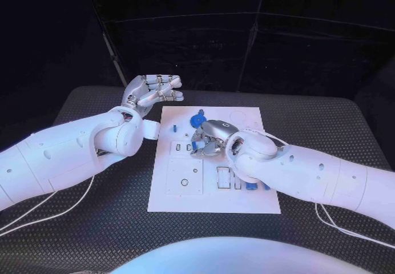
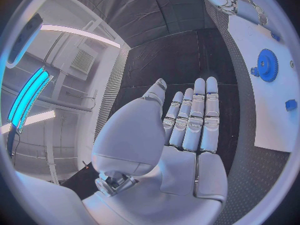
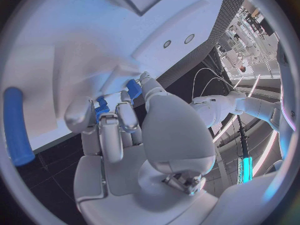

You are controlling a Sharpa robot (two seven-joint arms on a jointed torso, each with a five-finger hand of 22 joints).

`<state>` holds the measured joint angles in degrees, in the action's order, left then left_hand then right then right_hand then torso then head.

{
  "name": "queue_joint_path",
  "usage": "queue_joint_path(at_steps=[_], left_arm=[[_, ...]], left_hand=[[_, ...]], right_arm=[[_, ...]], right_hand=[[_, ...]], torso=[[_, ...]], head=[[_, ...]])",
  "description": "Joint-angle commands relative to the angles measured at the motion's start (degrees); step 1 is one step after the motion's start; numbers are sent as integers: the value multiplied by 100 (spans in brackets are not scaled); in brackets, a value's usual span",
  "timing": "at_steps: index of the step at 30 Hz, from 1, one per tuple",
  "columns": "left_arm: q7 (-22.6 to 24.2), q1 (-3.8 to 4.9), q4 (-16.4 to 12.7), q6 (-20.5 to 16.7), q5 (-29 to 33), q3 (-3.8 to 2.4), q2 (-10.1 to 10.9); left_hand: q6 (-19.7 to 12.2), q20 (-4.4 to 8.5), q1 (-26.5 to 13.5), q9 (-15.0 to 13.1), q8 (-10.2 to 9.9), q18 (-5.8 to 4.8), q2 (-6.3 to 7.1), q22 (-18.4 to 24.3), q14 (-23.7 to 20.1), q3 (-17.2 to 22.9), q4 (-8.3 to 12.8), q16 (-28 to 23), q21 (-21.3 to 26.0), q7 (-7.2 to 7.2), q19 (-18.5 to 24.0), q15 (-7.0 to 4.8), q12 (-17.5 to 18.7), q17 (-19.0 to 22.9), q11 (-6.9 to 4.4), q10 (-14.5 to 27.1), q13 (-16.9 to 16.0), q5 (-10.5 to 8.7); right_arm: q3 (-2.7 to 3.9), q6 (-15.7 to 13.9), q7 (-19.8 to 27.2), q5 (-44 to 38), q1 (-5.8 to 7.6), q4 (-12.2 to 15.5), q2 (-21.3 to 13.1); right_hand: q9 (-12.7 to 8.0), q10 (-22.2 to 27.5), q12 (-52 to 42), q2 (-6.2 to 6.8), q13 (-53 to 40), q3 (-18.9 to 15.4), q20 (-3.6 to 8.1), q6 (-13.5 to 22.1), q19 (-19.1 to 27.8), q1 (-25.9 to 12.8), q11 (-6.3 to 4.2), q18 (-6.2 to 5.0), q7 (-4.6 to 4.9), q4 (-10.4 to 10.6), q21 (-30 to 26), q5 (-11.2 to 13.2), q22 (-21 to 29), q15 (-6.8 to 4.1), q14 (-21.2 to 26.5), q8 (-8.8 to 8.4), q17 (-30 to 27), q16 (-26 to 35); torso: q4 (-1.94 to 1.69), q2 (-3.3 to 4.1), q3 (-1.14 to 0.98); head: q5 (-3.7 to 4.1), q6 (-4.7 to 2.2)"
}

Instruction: Assemble the parts on the task board

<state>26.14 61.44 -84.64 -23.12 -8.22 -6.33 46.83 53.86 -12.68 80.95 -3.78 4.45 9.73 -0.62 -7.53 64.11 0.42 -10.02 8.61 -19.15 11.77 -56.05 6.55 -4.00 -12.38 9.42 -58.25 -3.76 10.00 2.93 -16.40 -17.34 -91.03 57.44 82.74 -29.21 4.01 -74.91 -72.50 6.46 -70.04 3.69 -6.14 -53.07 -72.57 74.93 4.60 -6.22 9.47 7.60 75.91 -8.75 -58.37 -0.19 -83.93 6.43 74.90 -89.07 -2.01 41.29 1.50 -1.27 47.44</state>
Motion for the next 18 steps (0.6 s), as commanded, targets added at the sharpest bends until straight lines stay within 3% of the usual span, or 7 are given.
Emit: queue_joint_path(at_steps=[1,7,9,11,14,17,18], left_arm=[[17,8,3,65,4,-6,-4],[-18,5,12,82,-2,-6,-5],[-115,3,16,75,-92,-6,5],[-363,2,17,121,-358,-6,31],[-711,-2,22,180,-661,-6,58],[-1185,-4,36,314,-1036,-6,96],[-1377,-4,33,393,-1209,-6,115]], left_hand=[[27,7,31,4,-37,74,-20,6,44,-7,32,-20,29,-3,-33,-5,16,-6,-5,-20,5,-23],[28,7,29,4,-41,74,-23,8,49,-10,34,-25,31,-4,-36,-6,19,-11,-6,-20,5,-23],[59,23,27,0,-41,80,-29,4,136,-19,40,-3,13,-14,-85,-33,-5,-47,-29,-92,-7,-23],[139,201,-69,-6,-37,82,4,-85,711,-93,-3,270,-197,-108,-474,-235,-227,-265,-202,-648,-116,-23],[358,331,-165,-36,40,87,53,-178,1103,-167,-57,507,-393,-173,-777,-361,-300,-497,-304,-968,-180,-25],[605,536,-202,-64,121,88,68,-383,1821,-200,-111,1081,-790,-276,-1268,-570,-463,-960,-474,-1443,-302,-27],[702,607,-220,-83,160,86,81,-477,2107,-216,-131,1651,-964,-335,-1447,-660,-596,-1436,-550,-1690,-383,-31]], right_arm=[[-4,-449,119,-15,-12,28,-23],[-2,-1023,723,132,-79,225,-167],[0,-1021,1307,423,-93,320,-287],[3,-984,1967,841,-101,464,-467],[18,-945,2533,1265,-92,670,-712],[158,-884,2869,1804,-57,857,-968],[204,-863,2934,2028,-29,909,-1058]], right_hand=[[-3,33,22,51,36,-105,-34,80,-2,24,6,15,8,53,-31,-84,8,56,-537,3,1213,31],[-5,28,6,56,39,-209,-45,169,-9,134,18,17,25,109,-29,-149,-1,66,-539,25,1219,29],[-16,130,100,48,149,-262,-62,292,85,219,47,-9,58,142,-108,-148,151,88,-512,1,1117,74],[-15,491,438,5,522,-337,-98,417,466,348,86,-114,98,172,-440,-118,745,123,-379,3,681,284],[-13,643,555,2,667,-407,-117,520,679,443,100,-175,108,185,-642,-133,1074,143,-296,6,442,413],[0,698,591,-30,728,-435,-120,506,787,511,87,-204,90,187,-757,-148,1245,134,-237,54,274,509],[12,796,685,-56,840,-448,-120,463,915,541,86,-239,92,189,-886,-151,1453,131,-173,97,97,611]], torso=[[-2,0,-1],[0,-4,-3],[4,-9,-7],[9,-22,0],[7,-25,-1],[18,-74,-7],[24,-89,-10]], head=[[2,3],[-7,-8],[-14,-19],[-33,-35],[-21,-64],[-45,-60],[-51,-53]])
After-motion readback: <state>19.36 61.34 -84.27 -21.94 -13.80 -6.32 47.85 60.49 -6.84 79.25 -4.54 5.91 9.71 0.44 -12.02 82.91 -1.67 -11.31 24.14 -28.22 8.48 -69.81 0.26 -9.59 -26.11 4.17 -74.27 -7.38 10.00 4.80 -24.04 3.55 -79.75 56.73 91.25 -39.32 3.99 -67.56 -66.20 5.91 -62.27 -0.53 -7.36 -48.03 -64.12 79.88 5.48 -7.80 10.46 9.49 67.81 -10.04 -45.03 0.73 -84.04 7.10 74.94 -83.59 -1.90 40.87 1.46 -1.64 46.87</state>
